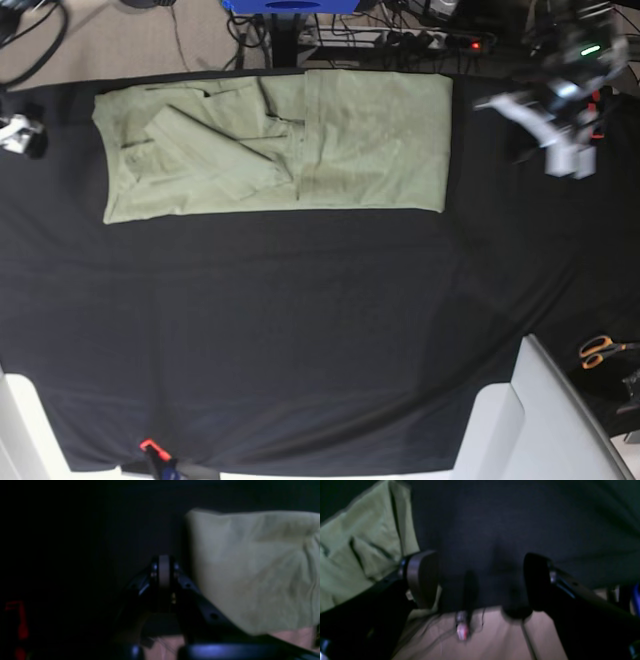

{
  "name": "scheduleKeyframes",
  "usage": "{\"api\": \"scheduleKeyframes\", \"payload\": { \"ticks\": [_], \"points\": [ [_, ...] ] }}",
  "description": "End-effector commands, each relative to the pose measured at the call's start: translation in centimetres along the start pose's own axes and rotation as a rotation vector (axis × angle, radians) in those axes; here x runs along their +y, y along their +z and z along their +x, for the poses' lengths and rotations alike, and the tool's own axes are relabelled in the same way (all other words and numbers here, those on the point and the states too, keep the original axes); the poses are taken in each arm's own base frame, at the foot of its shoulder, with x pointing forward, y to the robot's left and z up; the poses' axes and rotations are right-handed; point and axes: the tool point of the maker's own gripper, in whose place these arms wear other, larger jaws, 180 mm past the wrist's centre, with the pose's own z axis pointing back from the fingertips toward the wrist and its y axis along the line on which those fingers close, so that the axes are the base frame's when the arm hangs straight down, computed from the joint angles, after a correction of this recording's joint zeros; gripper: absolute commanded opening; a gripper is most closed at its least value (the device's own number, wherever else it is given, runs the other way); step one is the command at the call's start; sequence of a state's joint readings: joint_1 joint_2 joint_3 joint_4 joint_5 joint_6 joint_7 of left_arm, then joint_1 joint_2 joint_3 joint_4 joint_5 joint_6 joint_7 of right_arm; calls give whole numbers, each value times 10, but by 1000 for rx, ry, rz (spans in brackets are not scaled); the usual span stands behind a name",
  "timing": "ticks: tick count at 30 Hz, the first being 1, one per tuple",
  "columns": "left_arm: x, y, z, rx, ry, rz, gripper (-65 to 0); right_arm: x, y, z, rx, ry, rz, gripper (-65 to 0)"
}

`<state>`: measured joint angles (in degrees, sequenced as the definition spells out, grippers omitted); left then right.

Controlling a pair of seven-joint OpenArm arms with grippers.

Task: Fold the T-shirt properly
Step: 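Release the hem fold and adjust the shoulder end with the right gripper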

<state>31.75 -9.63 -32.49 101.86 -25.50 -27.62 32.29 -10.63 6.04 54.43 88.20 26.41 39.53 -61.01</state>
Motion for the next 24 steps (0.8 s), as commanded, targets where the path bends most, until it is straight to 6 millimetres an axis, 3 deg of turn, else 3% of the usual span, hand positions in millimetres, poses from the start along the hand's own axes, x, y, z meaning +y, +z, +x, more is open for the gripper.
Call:
{"api": "scheduleKeyframes", "payload": {
  "ticks": [1,5,9,12,17,24],
  "points": [
    [9,8,8,-43,28,-8,-650,-1,0,12,-11,-4,35,-114],
    [55,28,-6,-52,123,80,-650,9,-17,-3,81,-86,155,-50],
    [81,38,-24,-13,139,156,-650,43,-33,-6,116,-59,275,-44],
    [88,42,-30,-5,147,168,-650,65,-47,-5,117,-69,352,-44],
    [84,45,-33,1,120,133,-650,79,-71,-18,188,-119,416,-42],
    [88,41,-53,39,173,137,-650,105,-79,-38,273,-75,467,-42]
  ]
}}
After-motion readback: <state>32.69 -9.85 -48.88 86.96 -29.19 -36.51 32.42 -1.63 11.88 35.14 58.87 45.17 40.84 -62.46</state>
